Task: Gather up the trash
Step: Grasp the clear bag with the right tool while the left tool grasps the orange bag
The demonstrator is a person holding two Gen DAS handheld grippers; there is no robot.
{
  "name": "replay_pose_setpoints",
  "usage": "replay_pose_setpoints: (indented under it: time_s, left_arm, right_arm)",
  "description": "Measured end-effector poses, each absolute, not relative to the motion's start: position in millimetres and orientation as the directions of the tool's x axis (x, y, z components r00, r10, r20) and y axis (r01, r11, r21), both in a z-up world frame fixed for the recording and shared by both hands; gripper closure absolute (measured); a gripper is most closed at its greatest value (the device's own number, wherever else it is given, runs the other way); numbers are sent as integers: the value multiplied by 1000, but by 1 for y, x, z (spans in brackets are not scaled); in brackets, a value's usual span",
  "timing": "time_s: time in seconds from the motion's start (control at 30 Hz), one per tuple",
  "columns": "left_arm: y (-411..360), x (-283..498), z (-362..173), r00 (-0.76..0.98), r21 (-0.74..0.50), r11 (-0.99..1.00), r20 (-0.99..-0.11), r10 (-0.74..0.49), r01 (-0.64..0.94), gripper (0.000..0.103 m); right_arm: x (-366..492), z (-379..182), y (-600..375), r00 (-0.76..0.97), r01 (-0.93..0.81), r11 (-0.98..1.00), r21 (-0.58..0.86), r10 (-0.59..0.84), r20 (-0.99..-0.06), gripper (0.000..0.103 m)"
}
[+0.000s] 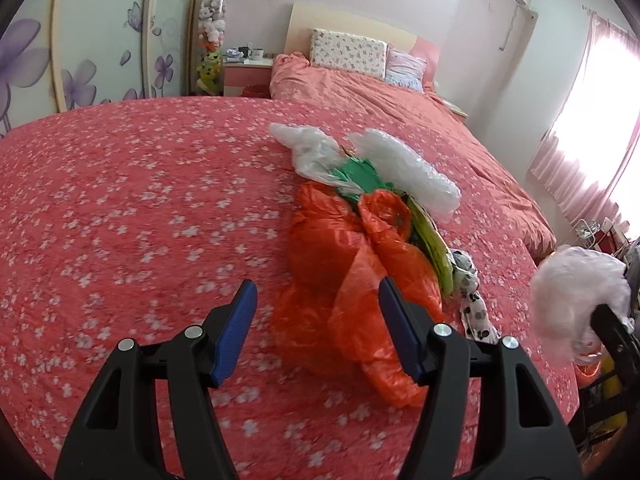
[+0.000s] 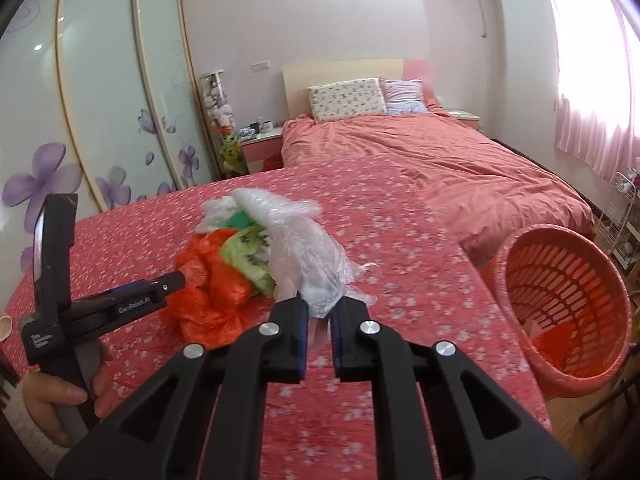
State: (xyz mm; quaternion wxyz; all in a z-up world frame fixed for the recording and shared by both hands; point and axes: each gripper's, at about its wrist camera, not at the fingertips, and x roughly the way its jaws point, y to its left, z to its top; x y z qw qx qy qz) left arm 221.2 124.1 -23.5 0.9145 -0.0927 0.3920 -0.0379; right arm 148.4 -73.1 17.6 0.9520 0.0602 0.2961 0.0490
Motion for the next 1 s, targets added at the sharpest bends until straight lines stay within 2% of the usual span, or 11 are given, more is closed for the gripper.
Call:
replay_pose_setpoints:
  time_s: [0.2,0.23,0.37,0.5,0.6,0.67,0.73,1.0]
  left_arm:
    - [111,231,-36,649,-206,979,-744,-157,1,43]
    - [110,233,-39,642,-212,977,-749,-163,1,47]
    - [111,231,-44,632,-239,971,-753,-184,-2,74]
    - [120,222,-37,658,-241,971,-731,-181,0,82]
    - [127,217,-29,681,-206,979,-715,-157,9,82]
    - [135,216,-27,681,-188,982,-720,-131,-9,57]
    - [145,214,-25,693,-205,979,-709,-132,-23,45]
    - [167,226,-8,724,-243,967,-680,-112,-79,43]
  right_arm:
    - [150,7,-93,807,-13,988,154,101,-582,93]
    - [151,6,-95,805,-10,988,154,99,-585,93]
    - [149,1,-98,801,-3,989,150,92,-591,93]
    - [147,0,-102,802,1,989,151,89,-591,93]
    - [147,0,-103,804,2,988,153,90,-588,93]
    - [147,0,-102,803,0,988,153,91,-588,93]
    - [147,0,-102,803,-3,988,152,93,-589,93]
    - [147,-2,-101,799,1,989,148,88,-595,92]
